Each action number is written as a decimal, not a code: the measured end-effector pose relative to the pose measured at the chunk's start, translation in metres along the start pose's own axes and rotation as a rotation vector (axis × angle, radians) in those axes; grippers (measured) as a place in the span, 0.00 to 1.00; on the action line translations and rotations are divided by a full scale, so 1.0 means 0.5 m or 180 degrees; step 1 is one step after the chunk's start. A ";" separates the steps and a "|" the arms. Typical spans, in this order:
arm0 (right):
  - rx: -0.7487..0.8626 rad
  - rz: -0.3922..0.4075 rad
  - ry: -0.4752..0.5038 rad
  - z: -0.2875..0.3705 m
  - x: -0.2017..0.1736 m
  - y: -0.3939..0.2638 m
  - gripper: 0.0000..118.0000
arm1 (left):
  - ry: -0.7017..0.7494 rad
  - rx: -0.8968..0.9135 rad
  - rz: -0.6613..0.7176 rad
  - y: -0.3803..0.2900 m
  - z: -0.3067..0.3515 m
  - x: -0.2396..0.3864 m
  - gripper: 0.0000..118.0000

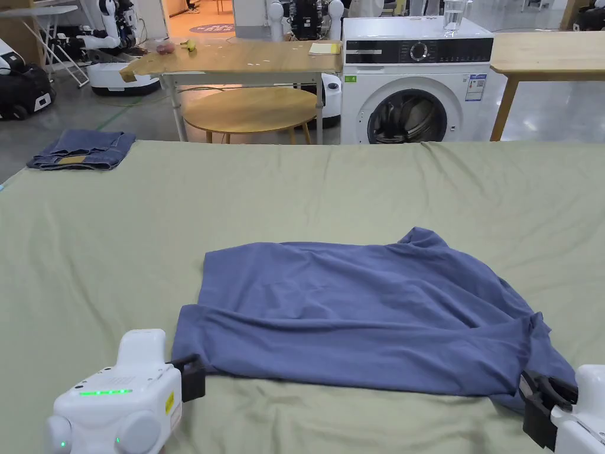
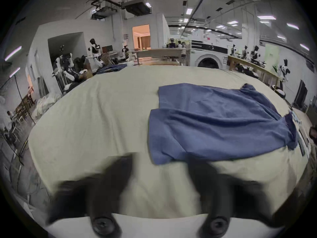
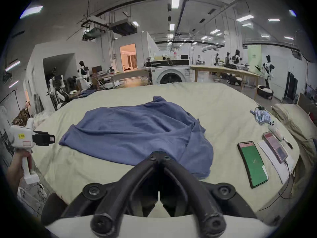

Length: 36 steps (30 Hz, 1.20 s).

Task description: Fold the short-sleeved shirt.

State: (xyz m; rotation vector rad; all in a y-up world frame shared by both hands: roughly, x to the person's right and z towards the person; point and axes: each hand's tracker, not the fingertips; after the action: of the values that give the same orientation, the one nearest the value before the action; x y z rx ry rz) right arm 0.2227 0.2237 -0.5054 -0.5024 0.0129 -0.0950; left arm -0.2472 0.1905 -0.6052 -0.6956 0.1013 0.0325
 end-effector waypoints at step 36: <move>-0.0516 0.0036 -0.0005 -0.039 0.148 0.087 0.01 | -0.0297 -0.0140 -0.0467 0.078 0.074 0.036 0.03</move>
State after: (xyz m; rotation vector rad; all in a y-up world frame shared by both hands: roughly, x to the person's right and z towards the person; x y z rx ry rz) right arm 0.2995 0.2453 -0.5427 -0.6643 0.0219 -0.0829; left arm -0.2288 0.2440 -0.6039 -0.7428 -0.0401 -0.0735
